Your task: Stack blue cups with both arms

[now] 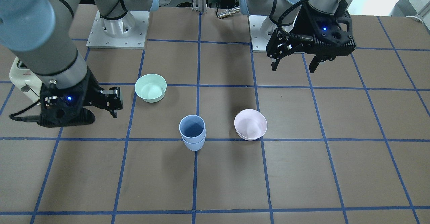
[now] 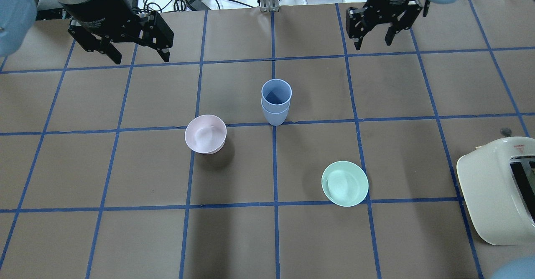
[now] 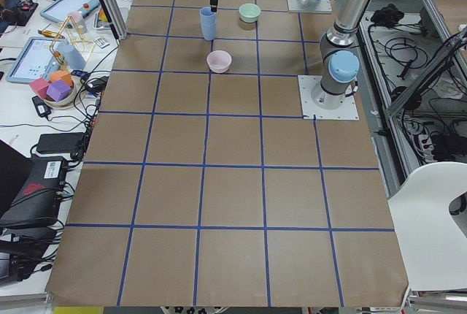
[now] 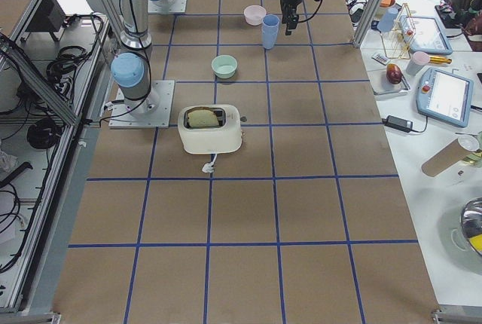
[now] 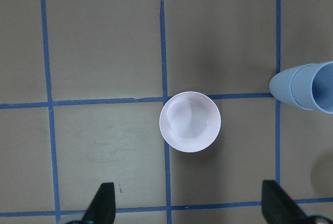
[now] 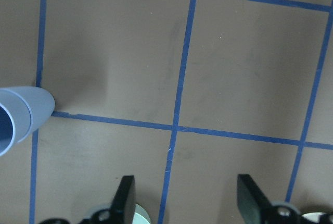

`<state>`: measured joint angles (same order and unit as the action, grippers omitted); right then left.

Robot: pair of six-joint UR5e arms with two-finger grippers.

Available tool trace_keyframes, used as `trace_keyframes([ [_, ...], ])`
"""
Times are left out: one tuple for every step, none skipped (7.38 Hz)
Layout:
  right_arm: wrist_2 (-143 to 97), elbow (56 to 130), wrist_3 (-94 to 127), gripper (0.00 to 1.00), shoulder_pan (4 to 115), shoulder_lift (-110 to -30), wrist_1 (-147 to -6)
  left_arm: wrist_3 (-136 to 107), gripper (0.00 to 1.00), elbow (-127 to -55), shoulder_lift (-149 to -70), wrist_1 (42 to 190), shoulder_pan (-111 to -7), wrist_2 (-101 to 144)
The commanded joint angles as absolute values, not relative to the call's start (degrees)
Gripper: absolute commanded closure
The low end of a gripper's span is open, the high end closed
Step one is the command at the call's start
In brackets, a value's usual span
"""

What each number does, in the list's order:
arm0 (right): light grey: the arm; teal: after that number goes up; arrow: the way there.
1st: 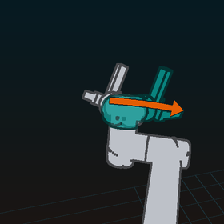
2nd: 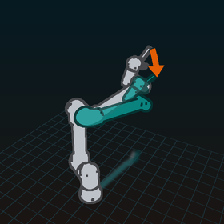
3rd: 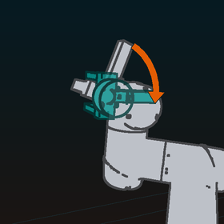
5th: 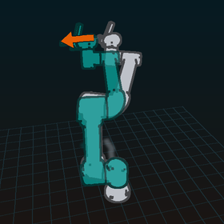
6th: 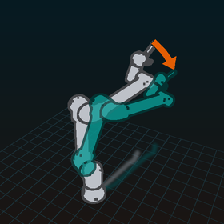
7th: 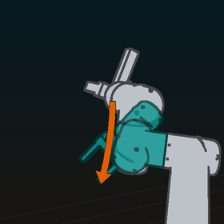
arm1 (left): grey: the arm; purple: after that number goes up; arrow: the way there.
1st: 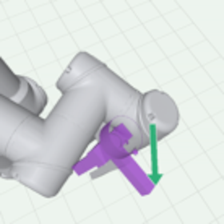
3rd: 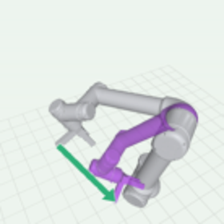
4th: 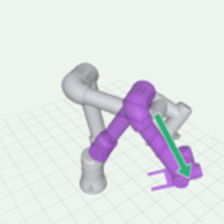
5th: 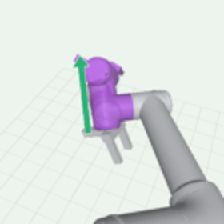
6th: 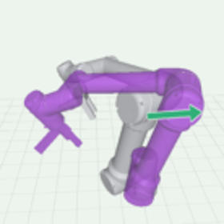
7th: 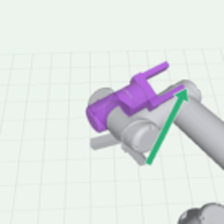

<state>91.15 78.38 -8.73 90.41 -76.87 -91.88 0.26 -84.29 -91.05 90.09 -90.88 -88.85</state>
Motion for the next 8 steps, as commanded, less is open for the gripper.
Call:
trace_keyframes([
  [90.5,83.4,-12.8,0.00,89.5,-85.6,-91.7,0.3,0.00,-84.3,-91.1,90.1,-90.9,-88.9],
  [90.1,85.9,-13.2,0.00,89.5,-87.1,-92.5,0.3,0.00,-84.3,-91.1,90.1,-90.9,-88.8],
  [90.3,87.6,-13.4,0.00,89.5,-88.1,-92.7,0.3,0.00,-84.3,-91.1,90.1,-90.9,-88.8],
  [90.2,87.2,-13.4,0.00,89.2,-88.1,-94.3,0.3,0.00,-84.3,-91.1,90.1,-90.9,-88.8],
  [90.0,86.9,-13.4,0.00,89.4,-88.2,-96.3,0.3,0.00,-84.3,-91.1,90.1,-90.9,-88.9],
  [89.9,87.4,-13.1,0.00,89.4,-88.0,-96.5,0.3,0.00,-84.3,-91.1,90.1,-90.9,-88.9],
  [89.9,87.5,-12.7,0.00,89.3,-87.9,-96.6,0.3,0.00,-84.3,-91.1,90.1,-90.9,-88.9],
  [90.0,87.6,-10.7,0.00,88.9,-87.8,-96.6,0.3,0.00,-84.3,-91.1,90.1,-90.9,-88.9],
])
